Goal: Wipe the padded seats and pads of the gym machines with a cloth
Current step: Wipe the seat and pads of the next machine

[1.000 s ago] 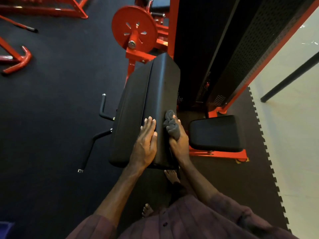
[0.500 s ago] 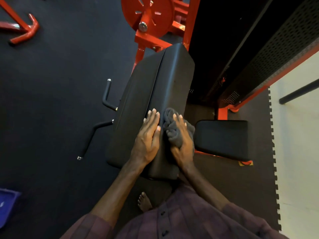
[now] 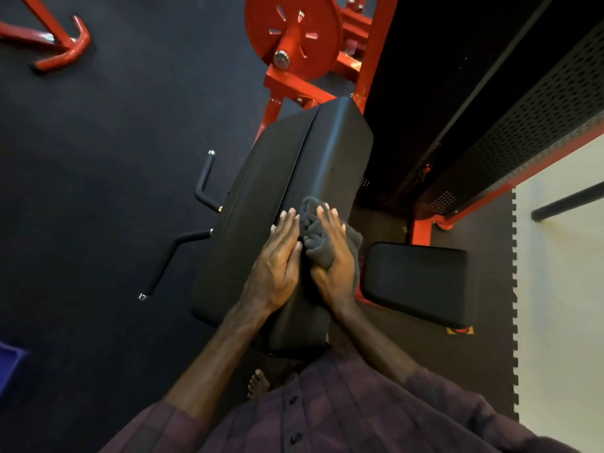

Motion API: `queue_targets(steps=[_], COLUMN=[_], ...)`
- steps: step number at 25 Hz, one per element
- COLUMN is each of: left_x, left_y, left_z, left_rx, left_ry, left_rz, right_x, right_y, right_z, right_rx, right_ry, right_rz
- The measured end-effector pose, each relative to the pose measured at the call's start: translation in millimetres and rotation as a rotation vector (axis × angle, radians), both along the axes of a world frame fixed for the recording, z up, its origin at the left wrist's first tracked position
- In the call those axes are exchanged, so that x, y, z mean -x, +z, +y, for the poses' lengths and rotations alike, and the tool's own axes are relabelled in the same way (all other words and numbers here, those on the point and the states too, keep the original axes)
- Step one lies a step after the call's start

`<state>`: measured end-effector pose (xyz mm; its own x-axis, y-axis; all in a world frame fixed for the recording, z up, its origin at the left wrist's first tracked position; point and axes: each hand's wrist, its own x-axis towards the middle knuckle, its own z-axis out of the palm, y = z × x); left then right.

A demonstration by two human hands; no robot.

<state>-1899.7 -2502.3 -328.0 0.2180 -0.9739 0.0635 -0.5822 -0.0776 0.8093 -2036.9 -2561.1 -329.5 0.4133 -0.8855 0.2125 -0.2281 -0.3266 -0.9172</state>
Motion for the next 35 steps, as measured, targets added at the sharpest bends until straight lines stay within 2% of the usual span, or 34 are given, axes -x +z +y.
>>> queue_targets(steps=[3,5,8,10,12,14,17,19,21,22,24,26,28,29,31,33,35], left_x=[1,2,5,4,4,4,7,6,7,7,7,7,4,4,3,3,5], left_y=[-1,0,3,2,1,1,1,1,0,0,0,0,-1,-2,-3,-3,0], left_z=[-12,-19,-30,-37,-43,-51,-58,-60,-60,-60,-59,-59,-60,-61,-61,-60,-60], left_rx=[0.006,0.010,0.011,0.007,-0.013,-0.017,-0.005,-0.007,-0.002,0.006,0.007,0.001,-0.001,-0.004,0.000,0.007,-0.001], left_ry=[0.018,0.021,0.047,0.056,0.062,0.068,0.086,0.101,0.109,0.111,0.106,0.105,0.098,0.092,0.090,0.091,0.093], left_rz=[-0.033,-0.042,-0.062,-0.080,-0.099,-0.103,-0.131,-0.129,-0.162,-0.179,-0.193,-0.209,-0.192,-0.186,-0.186,-0.186,-0.185], right_x=[-4,7,15,2,-8,-5,4,-4,-14,-14,-6,3,1,-5,-13,-14,-14], right_y=[-10,-13,-9,-6,-7,-9,-6,-4,-10,-12,-10,-7,-7,-10,-14,-6,2], right_z=[-66,-55,-18,-53,-94,-95,-52,-78,-123,-136,-120,-76,-80,-98,-128,-115,-82], right_rx=[-0.013,-0.129,-0.022,0.039,-0.003,-0.058,-0.017,0.059,0.040,-0.046,-0.166,-0.115,-0.029,0.004,-0.075,-0.184,-0.139], right_ry=[-0.099,-0.146,0.039,0.055,-0.042,-0.120,0.018,0.074,0.000,-0.076,-0.166,-0.064,0.006,-0.002,-0.106,-0.200,-0.148], right_rz=[0.050,0.025,0.042,0.059,0.081,0.082,0.070,0.065,0.100,0.079,0.086,0.088,0.059,0.068,0.081,0.076,0.078])
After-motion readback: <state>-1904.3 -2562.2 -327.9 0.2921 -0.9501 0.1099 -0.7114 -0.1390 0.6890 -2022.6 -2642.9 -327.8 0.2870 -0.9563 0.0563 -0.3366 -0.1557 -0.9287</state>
